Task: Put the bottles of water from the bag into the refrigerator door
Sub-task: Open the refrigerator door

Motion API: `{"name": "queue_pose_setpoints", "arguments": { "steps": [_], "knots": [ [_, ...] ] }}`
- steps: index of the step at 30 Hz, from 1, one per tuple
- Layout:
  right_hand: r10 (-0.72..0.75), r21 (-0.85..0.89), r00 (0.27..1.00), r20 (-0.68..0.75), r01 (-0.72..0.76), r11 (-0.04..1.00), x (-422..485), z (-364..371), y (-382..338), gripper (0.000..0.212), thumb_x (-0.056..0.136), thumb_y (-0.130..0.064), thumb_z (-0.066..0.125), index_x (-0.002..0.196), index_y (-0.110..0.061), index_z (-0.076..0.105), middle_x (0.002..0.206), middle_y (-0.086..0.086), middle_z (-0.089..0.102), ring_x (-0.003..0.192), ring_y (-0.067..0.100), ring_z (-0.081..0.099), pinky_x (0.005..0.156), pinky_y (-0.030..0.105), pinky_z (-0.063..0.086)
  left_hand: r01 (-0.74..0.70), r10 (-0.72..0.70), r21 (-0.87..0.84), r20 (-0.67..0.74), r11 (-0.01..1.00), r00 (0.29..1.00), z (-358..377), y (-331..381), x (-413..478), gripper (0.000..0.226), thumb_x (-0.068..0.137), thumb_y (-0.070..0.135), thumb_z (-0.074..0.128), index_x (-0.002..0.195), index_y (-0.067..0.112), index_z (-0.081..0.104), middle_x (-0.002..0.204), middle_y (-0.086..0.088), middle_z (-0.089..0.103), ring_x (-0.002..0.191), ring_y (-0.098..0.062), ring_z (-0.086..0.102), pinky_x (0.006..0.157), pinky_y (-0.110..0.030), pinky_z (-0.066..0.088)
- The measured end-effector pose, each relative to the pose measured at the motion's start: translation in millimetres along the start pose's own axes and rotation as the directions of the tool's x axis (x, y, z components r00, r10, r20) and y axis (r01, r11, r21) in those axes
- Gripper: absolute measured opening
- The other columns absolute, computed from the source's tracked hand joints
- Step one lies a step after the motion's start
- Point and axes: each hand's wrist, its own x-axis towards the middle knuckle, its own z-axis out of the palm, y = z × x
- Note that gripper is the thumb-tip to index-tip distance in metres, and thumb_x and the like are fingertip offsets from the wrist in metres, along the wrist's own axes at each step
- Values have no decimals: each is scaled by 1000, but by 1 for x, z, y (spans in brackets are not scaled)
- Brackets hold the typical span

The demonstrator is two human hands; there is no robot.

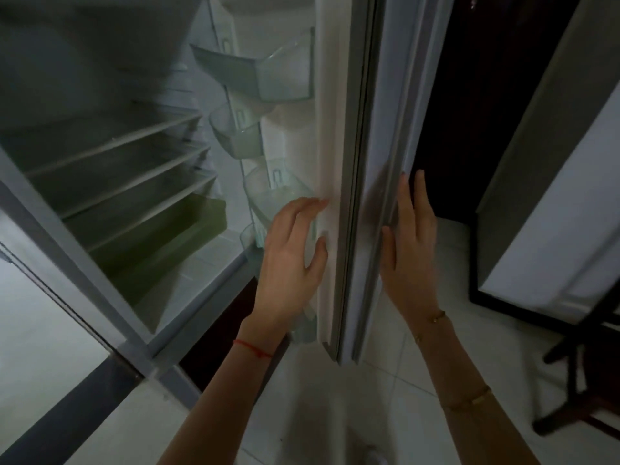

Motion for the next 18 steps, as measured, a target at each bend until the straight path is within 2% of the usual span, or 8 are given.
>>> {"name": "queue_pose_setpoints", "arguments": {
  "steps": [4, 7, 14, 18],
  "knots": [
    [13, -59, 1000, -7, -13, 998, 16, -10, 34, 60, 101, -8, 40, 153, -18, 10, 162, 8, 8, 148, 21, 16, 122, 36, 18, 8, -7, -29, 43, 1000, 999, 34, -3, 13, 42, 91, 9, 54, 133, 10, 54, 127, -5, 57, 123, -19, 52, 108, -38, 40],
    [39, -67, 999, -14, -39, 997, 29, -14, 60, 59, 102, -8, 37, 154, -18, 10, 162, 4, 7, 148, 21, 17, 121, 40, 20, -11, 12, -24, 48, 1000, 999, 60, -1, 25, 40, 92, 8, 53, 131, 10, 56, 122, -4, 60, 118, -17, 55, 110, -42, 37],
    [39, 1, 999, -26, -39, 999, 63, -18, 119, 58, 102, -12, 39, 153, -12, 13, 162, 2, 9, 149, 14, 13, 123, 36, 16, -10, 12, -39, 52, 999, 999, 118, 7, 60, 35, 92, 9, 51, 127, 11, 58, 125, -3, 56, 120, -17, 54, 104, -37, 43],
    [41, 26, 999, 14, -41, 999, 83, -20, 151, 59, 102, -17, 38, 153, -11, 10, 163, 1, 6, 150, 17, 9, 123, 40, 15, -18, 19, -16, 50, 1000, 999, 148, 10, 80, 36, 91, 9, 51, 126, 12, 59, 124, -2, 57, 119, -17, 55, 102, -39, 44]
  ]
}}
